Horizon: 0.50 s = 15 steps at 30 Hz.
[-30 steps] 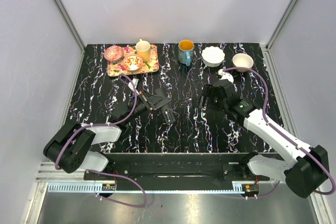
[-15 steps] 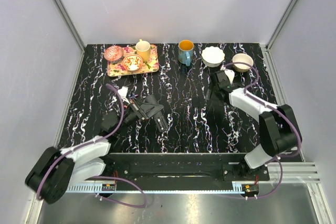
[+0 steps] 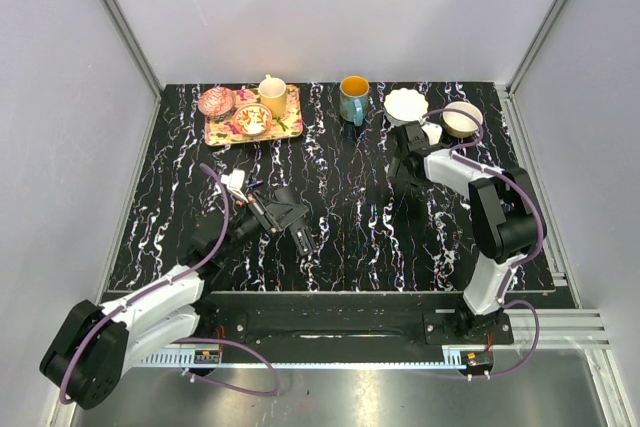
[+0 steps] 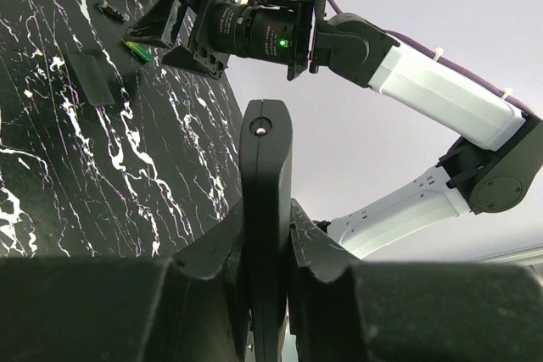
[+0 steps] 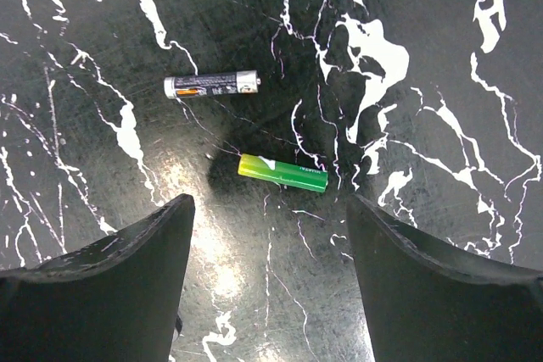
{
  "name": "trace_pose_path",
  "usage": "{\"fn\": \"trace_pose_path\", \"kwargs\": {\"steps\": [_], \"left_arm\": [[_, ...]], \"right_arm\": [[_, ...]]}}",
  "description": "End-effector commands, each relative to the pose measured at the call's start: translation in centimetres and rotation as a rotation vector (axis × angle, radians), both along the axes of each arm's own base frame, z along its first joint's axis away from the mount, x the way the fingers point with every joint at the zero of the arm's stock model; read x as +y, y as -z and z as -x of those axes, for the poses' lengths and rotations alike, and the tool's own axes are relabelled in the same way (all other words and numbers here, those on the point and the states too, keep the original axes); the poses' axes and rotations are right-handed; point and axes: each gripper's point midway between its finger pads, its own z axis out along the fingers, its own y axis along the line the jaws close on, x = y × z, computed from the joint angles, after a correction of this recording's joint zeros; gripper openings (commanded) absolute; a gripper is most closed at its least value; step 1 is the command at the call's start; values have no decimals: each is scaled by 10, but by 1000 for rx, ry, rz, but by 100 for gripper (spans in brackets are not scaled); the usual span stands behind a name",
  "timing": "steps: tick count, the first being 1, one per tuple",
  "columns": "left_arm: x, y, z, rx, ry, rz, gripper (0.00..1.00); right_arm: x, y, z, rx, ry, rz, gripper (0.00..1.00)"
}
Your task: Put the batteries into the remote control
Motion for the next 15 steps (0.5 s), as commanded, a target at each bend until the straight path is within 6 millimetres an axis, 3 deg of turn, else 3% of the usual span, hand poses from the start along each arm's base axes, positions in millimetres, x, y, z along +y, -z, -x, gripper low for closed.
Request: {"fn": "trace_pose_path", "kwargs": {"steps": [1, 15], "left_arm": [[-1, -17, -2, -60, 0, 29, 0], [2, -13, -2, -48, -12, 23, 0]], "right_arm": [[1, -5, -10, -22, 84, -39, 77], [-15, 25, -7, 53, 129, -14, 72]]}}
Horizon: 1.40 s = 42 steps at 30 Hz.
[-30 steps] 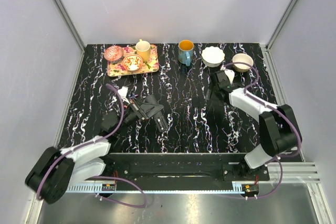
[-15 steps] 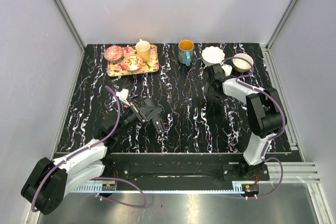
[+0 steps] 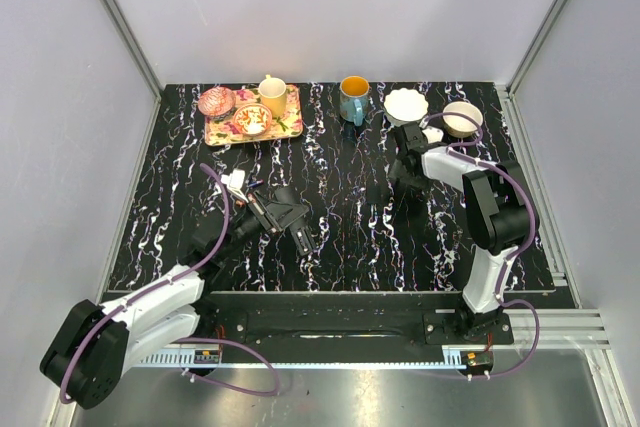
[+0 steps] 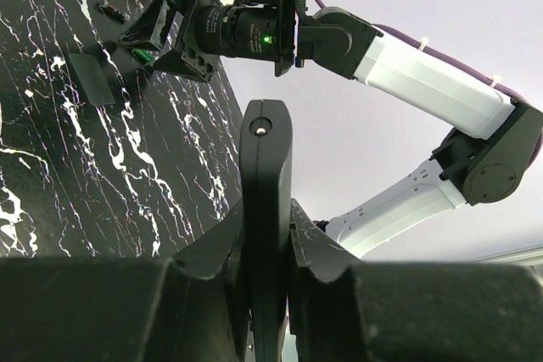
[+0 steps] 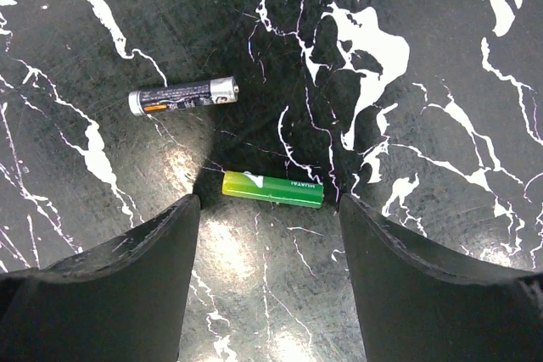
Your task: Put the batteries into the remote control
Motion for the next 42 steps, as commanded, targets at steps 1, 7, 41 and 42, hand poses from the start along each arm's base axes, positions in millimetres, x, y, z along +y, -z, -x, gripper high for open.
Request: {"fn": "trace_pose_path", "kwargs": {"steps": [1, 7, 41, 42], "left_arm": [[2, -14, -1, -53, -11, 26, 0], [1, -13, -2, -48, -8, 27, 0], [0, -8, -6, -10, -21, 51, 0], [0, -7, -6, -8, -21, 50, 0]], "right_arm": [[-10, 3, -7, -6, 49, 7, 71], [-9, 6, -10, 5, 40, -4, 65], [26, -30, 51, -21, 524, -372, 2], [26, -27, 53, -5, 547, -363, 3]]}}
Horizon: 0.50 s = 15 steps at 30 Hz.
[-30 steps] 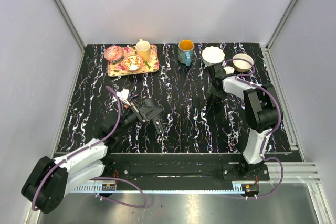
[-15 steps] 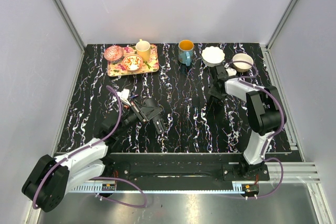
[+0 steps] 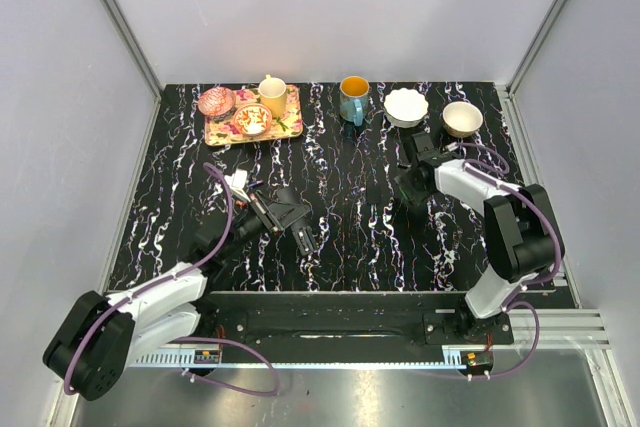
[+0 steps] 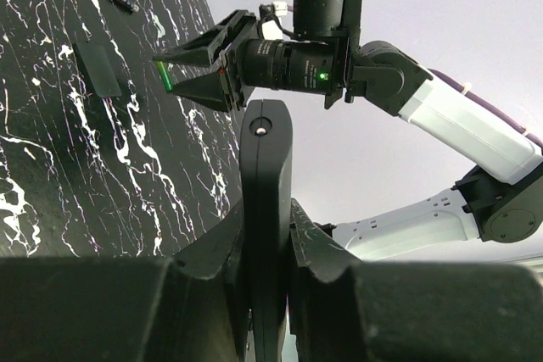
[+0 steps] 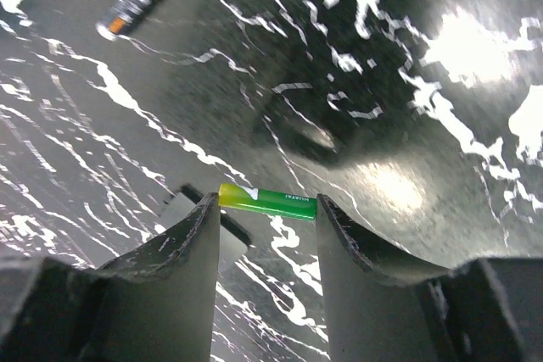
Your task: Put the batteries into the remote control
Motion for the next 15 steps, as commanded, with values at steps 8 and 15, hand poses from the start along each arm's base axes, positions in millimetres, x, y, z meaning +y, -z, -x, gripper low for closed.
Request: {"fn": "trace_pose_path", "kwargs": {"steps": [8, 15], "left_arm": [[3, -15, 1, -47, -23, 49, 0], [4, -14, 0, -42, -28, 39, 0]], "right_arm": [[10, 26, 30, 189, 133, 71, 17], [17, 34, 34, 238, 87, 62, 28]]}}
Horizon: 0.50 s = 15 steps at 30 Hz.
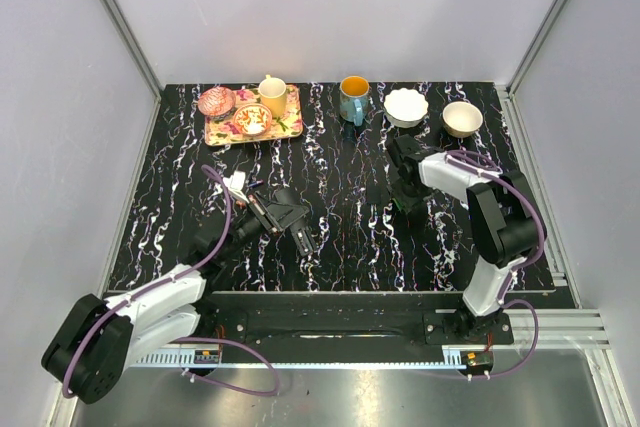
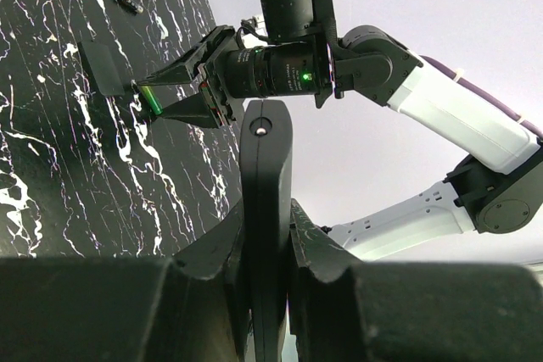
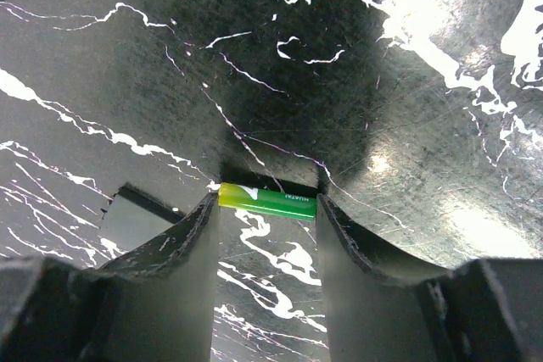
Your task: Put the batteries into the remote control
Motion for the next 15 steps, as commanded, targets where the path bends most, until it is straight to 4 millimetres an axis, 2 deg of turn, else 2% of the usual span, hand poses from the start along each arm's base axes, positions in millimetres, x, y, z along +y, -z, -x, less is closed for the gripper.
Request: {"fn": "trace_pose_path", "kwargs": {"steps": [1, 2, 8, 9, 15], "left_arm": [[1, -17, 0, -58, -9, 32, 0], [2, -17, 0, -59, -11, 31, 0], [1, -14, -2, -45, -13, 21, 0], [0, -14, -2, -45, -13, 21, 0], [0, -14, -2, -41, -11, 26, 0]], "right_arm": [[0, 4, 5, 45, -11, 25, 30], [1, 2, 4, 42, -16, 22, 36], [7, -20, -4, -3, -73, 1, 54], [9, -22, -5, -4, -74, -9, 60], [17, -45, -13, -56, -86, -52, 67]]}}
